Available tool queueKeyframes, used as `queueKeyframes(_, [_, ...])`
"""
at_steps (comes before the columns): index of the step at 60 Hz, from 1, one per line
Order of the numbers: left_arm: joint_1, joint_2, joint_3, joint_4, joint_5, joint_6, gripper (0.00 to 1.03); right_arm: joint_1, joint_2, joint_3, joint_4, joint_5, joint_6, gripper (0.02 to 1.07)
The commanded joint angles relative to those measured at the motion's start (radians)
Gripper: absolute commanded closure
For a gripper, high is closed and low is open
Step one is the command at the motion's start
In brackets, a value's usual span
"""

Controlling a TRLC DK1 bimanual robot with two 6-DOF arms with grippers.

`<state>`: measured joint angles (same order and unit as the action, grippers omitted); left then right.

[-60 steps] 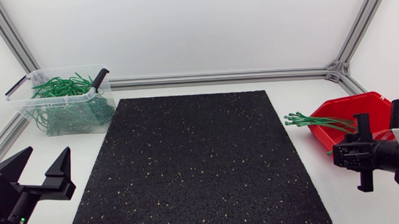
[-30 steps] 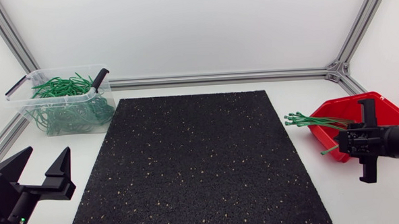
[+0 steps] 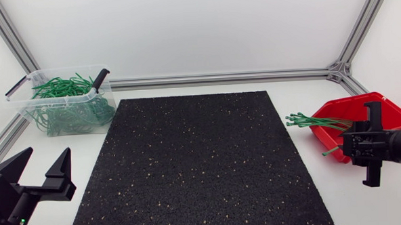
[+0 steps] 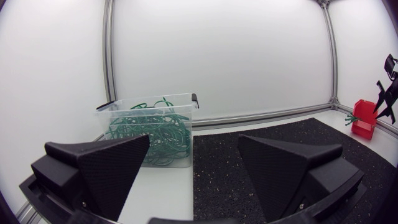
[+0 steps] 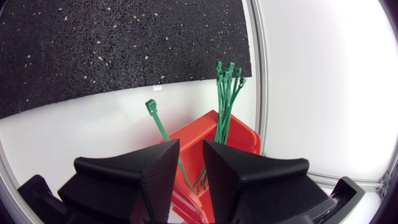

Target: Take a green cable tie from the red box, thread the tail through the head to close it, then place it in the transparent bin on the left.

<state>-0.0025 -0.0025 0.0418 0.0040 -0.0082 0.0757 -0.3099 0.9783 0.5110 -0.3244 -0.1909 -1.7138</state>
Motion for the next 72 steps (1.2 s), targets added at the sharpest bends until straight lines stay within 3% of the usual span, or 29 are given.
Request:
queueKeyframes(1, [-0.008,-0.008,-0.039,-0.024,-0.001,0.013,0.04,-0.011,-0.027,-0.046,0.007,-0.007,-0.032,0.56])
queueKeyframes(8, [-0.005,-0.010,-0.039,-0.025,0.001,0.013,0.04,-0.014,-0.036,-0.086,0.025,-0.005,-0.043,0.54])
queueKeyframes(31, [0.002,-0.008,-0.039,-0.025,0.001,0.013,0.04,-0.012,0.026,-0.204,0.254,0.022,-0.040,0.55])
queueKeyframes(50, [-0.001,-0.008,-0.039,-0.025,-0.001,0.013,0.04,-0.012,0.100,-0.229,0.387,0.022,-0.015,0.63])
queueKeyframes(63, [0.006,-0.008,-0.039,-0.027,-0.001,0.013,0.04,-0.011,0.105,-0.227,0.397,0.022,-0.012,0.97])
queueKeyframes(72, [0.002,-0.008,-0.039,-0.027,-0.001,0.013,0.04,-0.008,0.095,-0.218,0.395,0.028,-0.003,1.01])
